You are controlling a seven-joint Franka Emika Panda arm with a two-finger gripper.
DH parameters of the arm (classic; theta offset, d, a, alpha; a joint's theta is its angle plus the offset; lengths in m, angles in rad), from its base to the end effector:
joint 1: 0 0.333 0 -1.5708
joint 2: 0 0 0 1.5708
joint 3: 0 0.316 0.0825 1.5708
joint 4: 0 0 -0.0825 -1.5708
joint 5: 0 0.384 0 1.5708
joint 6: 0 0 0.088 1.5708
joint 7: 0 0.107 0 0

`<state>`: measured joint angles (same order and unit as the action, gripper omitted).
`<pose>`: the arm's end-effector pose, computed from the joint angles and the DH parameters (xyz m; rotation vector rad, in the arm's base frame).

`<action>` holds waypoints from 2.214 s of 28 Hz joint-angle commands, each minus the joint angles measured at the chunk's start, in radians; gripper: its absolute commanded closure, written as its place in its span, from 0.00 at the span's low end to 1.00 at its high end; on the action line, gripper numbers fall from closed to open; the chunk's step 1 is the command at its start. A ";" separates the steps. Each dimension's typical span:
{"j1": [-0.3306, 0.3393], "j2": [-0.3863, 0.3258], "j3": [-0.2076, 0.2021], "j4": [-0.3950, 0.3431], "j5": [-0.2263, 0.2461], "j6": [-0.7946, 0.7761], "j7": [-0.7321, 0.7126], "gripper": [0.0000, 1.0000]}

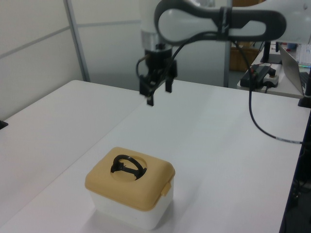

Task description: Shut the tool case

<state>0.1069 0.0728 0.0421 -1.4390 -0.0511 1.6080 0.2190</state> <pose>0.5761 0.0801 0.6493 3.1059 -0.1100 0.1608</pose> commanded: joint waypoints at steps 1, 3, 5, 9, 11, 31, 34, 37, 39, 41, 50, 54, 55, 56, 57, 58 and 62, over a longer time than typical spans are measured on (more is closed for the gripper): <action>-0.026 -0.022 -0.027 -0.032 0.011 -0.013 -0.030 0.00; -0.024 -0.060 -0.059 -0.064 0.017 -0.013 -0.038 0.00; -0.024 -0.094 -0.068 -0.099 0.017 -0.013 -0.059 0.00; -0.027 -0.160 -0.087 -0.181 0.025 -0.011 -0.130 0.00; -0.027 -0.160 -0.088 -0.182 0.025 -0.011 -0.132 0.00; -0.059 -0.120 -0.096 -0.153 0.071 -0.011 -0.133 0.00; -0.059 -0.120 -0.096 -0.153 0.068 -0.011 -0.133 0.00; -0.059 -0.120 -0.093 -0.153 0.065 -0.013 -0.133 0.00; -0.059 -0.120 -0.093 -0.153 0.062 -0.013 -0.133 0.00; -0.059 -0.120 -0.093 -0.153 0.062 -0.013 -0.135 0.00; -0.058 -0.120 -0.090 -0.153 0.057 -0.011 -0.165 0.00; -0.056 -0.117 -0.090 -0.153 0.056 -0.011 -0.165 0.00; -0.056 -0.116 -0.090 -0.153 0.057 -0.011 -0.165 0.00; -0.055 -0.116 -0.090 -0.153 0.056 -0.011 -0.165 0.00; -0.056 -0.116 -0.090 -0.153 0.056 -0.011 -0.165 0.00; -0.055 -0.116 -0.090 -0.153 0.056 -0.011 -0.165 0.00; -0.056 -0.116 -0.090 -0.153 0.056 -0.011 -0.165 0.00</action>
<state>0.0462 -0.0395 -0.0438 -1.5881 -0.0018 1.6005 0.0793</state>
